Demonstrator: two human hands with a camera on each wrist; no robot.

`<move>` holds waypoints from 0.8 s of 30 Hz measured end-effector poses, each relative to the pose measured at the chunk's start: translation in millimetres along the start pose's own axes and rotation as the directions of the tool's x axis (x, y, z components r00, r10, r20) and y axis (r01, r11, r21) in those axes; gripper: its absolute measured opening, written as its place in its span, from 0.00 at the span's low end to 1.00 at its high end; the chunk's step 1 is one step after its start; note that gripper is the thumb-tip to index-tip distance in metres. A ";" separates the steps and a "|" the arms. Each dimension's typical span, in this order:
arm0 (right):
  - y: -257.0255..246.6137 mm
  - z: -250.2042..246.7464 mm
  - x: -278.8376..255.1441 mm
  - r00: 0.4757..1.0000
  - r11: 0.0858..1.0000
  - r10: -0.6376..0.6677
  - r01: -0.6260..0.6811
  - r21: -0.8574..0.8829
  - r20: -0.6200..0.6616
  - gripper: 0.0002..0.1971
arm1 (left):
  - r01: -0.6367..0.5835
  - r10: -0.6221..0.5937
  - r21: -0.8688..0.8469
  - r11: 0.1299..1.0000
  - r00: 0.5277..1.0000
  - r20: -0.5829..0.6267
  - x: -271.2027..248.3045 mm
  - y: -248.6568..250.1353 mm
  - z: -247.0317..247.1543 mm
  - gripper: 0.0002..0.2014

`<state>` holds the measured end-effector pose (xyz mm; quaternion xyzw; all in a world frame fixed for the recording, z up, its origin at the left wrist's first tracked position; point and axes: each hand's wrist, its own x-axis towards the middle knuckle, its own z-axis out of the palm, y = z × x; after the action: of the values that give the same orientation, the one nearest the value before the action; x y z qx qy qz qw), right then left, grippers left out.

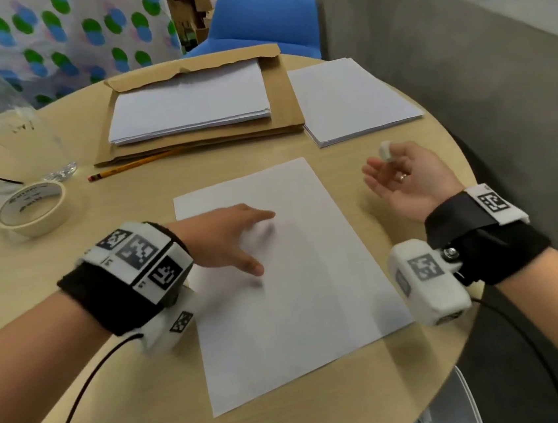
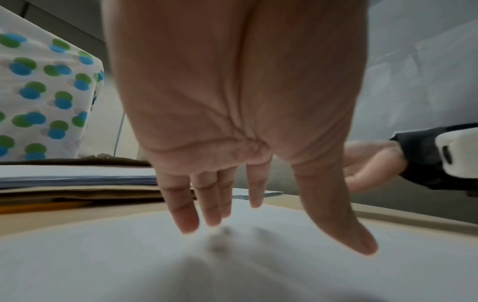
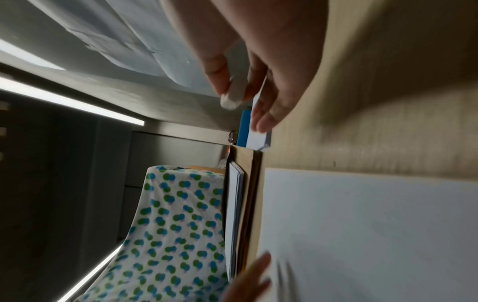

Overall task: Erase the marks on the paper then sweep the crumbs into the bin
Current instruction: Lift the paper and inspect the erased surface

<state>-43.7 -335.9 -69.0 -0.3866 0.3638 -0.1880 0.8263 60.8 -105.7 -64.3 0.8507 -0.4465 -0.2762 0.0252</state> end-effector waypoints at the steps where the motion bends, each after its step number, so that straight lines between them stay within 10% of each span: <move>1: -1.5 -0.4 -6.2 0.998 0.999 0.027 -0.026 -0.020 0.050 0.07 | -0.002 0.001 -0.003 1.000 1.000 -0.021 4.0 0.9 -3.0 0.44; 5: 9.7 4.6 -30.3 0.921 0.945 0.304 -0.261 -0.196 0.242 0.06 | 0.024 -0.024 0.055 0.998 1.000 -0.004 21.5 9.4 -0.6 0.54; 9: 41.1 9.0 -50.3 0.658 0.721 0.666 -0.446 -0.530 0.353 0.07 | 0.064 -0.094 0.196 0.979 0.985 0.145 30.2 15.9 8.7 0.66; 11: 45.5 10.5 -36.5 0.754 0.784 0.575 -0.398 -0.476 0.317 0.03 | 0.064 -0.096 0.187 0.980 0.982 0.163 30.4 14.6 10.0 0.67; 14: 32.6 10.3 -7.8 0.995 0.984 0.092 -0.083 -0.155 0.049 0.08 | 0.052 -0.078 0.164 0.985 0.985 0.156 27.8 11.3 10.7 0.66; 16: 25.9 6.9 -4.5 1.000 0.999 0.012 -0.012 -0.050 0.008 0.07 | 0.043 -0.067 0.162 0.986 0.987 0.149 27.4 9.7 11.8 0.66; 21: 37.8 9.1 -32.9 0.822 0.844 0.464 -0.297 -0.446 0.330 0.06 | 0.040 -0.061 0.150 0.988 0.989 0.136 27.0 7.9 13.0 0.65; 24: 34.8 20.2 -17.0 0.978 0.912 0.140 -0.066 -0.405 0.156 0.04 | 0.031 -0.045 0.121 0.992 0.992 0.120 23.4 7.4 14.1 0.64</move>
<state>-38.9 -293.8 -79.4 -0.5422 0.3377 -0.0303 0.7688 58.9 -125.4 -84.6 0.8405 -0.4466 -0.3012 -0.0581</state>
